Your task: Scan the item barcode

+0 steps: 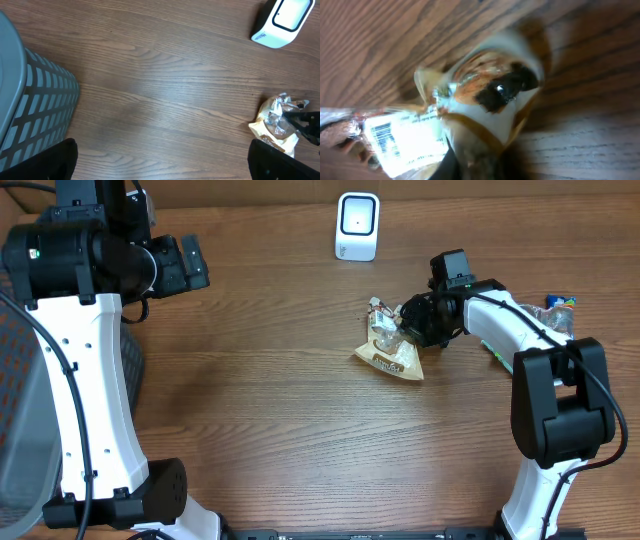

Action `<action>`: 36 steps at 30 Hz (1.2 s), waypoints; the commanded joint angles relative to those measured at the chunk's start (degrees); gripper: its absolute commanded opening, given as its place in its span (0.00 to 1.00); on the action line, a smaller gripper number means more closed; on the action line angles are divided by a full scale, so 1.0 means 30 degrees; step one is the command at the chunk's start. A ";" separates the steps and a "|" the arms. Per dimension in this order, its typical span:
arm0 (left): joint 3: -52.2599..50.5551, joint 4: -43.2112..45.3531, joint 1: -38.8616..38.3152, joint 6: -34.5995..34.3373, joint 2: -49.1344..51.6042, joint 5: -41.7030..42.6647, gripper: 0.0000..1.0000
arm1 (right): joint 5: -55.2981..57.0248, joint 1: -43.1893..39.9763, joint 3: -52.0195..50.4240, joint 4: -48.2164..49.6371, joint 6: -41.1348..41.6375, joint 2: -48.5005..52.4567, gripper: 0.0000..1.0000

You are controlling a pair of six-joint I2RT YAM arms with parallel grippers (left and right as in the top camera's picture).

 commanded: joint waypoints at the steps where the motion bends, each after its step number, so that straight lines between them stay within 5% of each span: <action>1: 0.0007 0.0007 -0.0073 -0.0328 -0.0306 0.0189 1.00 | 0.1341 -0.0044 0.0160 -0.0466 -0.1596 -0.0036 0.04; 8: 0.0007 0.0007 -0.0073 -0.0328 -0.0306 0.0189 1.00 | 0.4969 0.0539 0.2601 -0.2011 -0.3497 -0.2106 0.04; 14: 0.0007 0.0007 -0.0073 -0.0328 -0.0306 0.0189 1.00 | 1.2531 0.2280 0.4386 -0.1880 -0.5486 -0.2798 0.04; 22: 0.0007 0.0007 -0.0073 -0.0328 -0.0306 0.0189 1.00 | 2.2775 0.4524 0.4473 0.6018 -1.2684 -0.2718 0.04; 26: 0.0007 0.0007 -0.0073 -0.0328 -0.0306 0.0189 1.00 | 2.1587 0.4524 0.4473 1.4469 -2.1420 -0.2149 0.04; 30: 0.0007 0.0007 -0.0073 -0.0328 -0.0306 0.0189 1.00 | 1.7952 0.4320 0.4473 2.0516 -2.5616 -0.1078 0.04; 36: 0.0007 0.0007 -0.0073 -0.0328 -0.0306 0.0189 1.00 | 1.4768 0.4051 0.4473 2.4436 -3.0826 0.1530 0.05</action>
